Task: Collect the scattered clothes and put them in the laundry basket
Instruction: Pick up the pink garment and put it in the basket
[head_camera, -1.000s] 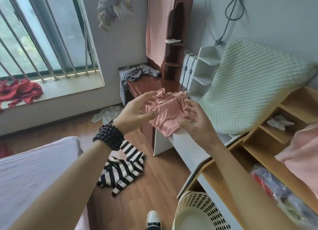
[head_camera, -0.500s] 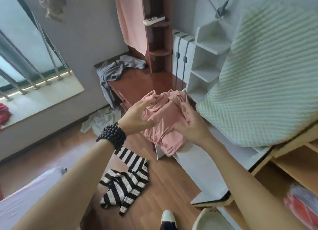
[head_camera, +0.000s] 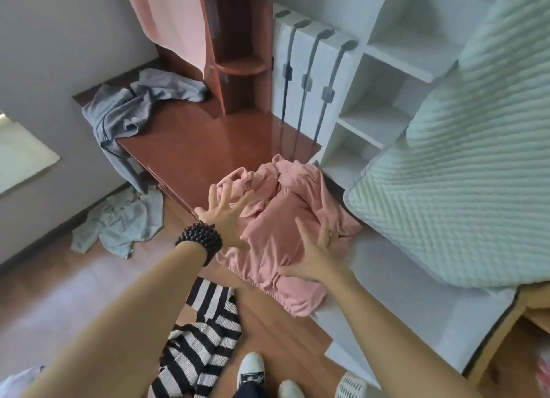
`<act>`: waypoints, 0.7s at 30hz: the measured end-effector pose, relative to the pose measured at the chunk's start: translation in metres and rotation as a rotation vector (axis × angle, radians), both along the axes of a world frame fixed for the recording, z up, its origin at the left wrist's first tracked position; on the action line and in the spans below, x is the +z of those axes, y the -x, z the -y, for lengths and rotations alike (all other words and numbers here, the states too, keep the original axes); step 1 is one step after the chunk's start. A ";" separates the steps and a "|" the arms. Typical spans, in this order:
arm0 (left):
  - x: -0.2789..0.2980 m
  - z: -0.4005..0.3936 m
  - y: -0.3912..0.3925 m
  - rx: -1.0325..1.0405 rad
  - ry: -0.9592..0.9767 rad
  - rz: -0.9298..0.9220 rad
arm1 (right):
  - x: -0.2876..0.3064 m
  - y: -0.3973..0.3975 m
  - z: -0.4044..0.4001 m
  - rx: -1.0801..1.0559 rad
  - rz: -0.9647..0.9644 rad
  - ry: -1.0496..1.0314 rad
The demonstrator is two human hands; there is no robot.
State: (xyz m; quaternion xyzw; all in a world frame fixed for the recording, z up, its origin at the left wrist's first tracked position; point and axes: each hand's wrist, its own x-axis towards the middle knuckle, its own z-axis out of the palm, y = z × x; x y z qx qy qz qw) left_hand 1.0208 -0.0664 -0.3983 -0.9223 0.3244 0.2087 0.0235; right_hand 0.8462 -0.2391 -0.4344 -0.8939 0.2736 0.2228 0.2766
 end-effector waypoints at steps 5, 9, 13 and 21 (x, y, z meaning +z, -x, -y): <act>-0.035 0.019 -0.042 0.178 0.174 -0.147 | -0.029 -0.043 0.001 -0.177 0.006 0.024; -0.065 0.040 -0.052 -0.065 -0.004 -0.156 | -0.053 -0.064 0.002 -0.149 -0.160 0.045; -0.081 0.047 -0.031 -0.152 -0.001 -0.060 | -0.064 -0.061 -0.011 -0.063 -0.174 0.116; -0.073 0.022 -0.010 0.061 0.302 -0.169 | -0.064 -0.038 -0.042 -0.333 0.293 -0.054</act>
